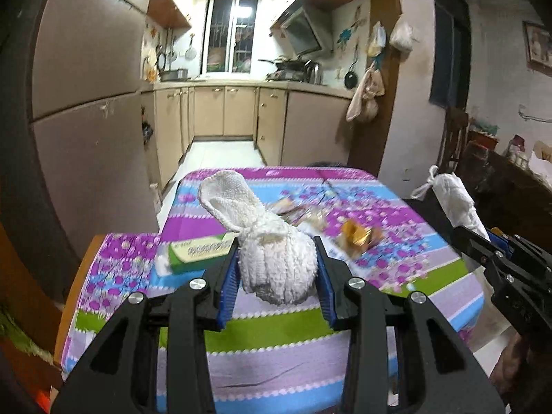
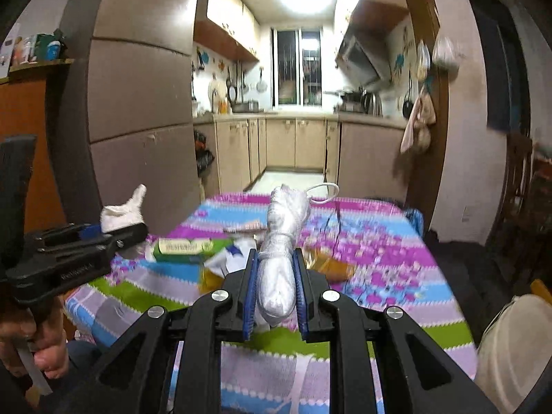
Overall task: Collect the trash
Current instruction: 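Carry the towel and glove with both tools over the white basin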
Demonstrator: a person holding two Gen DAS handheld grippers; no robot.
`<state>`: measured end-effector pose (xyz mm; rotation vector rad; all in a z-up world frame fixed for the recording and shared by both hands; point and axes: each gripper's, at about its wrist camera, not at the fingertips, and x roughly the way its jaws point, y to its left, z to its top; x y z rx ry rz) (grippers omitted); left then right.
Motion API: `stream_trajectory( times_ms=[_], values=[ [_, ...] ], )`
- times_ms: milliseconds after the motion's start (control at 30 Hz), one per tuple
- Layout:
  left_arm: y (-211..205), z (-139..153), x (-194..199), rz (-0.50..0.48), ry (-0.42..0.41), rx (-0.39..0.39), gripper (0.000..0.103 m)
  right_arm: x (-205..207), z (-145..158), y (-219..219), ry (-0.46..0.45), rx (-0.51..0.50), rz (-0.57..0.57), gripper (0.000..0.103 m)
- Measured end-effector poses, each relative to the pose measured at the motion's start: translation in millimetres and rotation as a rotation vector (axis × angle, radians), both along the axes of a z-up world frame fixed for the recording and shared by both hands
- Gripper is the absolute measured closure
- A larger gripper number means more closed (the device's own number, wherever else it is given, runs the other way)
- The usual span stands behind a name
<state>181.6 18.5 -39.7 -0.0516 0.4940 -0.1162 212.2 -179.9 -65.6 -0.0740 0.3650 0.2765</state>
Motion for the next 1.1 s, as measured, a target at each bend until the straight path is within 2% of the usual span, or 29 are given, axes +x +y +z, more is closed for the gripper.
stream_trajectory(
  times_ms=[200, 367, 600, 867, 1100],
  values=[
    [-18.7, 20.7, -5.4, -0.028, -0.05, 0.01, 0.066, -11.3, 23.8, -5.5, -0.04, -0.001, -0.023, 0.083],
    [-34.1, 31.8, -4.9, -0.052, -0.074, 0.018, 0.066, -18.0, 35.7, -20.2, -0.038, 0.013, -0.059, 0.083],
    [-72.4, 40.9, 4.1, -0.134, -0.083, 0.026, 0.066, -35.0, 51.4, -58.9, -0.045, 0.024, -0.146, 0.083],
    [-162.7, 62.5, 16.2, -0.351, -0.103, 0.008, 0.066, -62.6, 73.7, -142.6, -0.06, 0.02, -0.324, 0.083],
    [-270.4, 62.5, 13.7, -0.597, -0.057, 0.002, 0.066, -95.6, 80.0, -253.5, 0.001, 0.037, -0.518, 0.083]
  ],
)
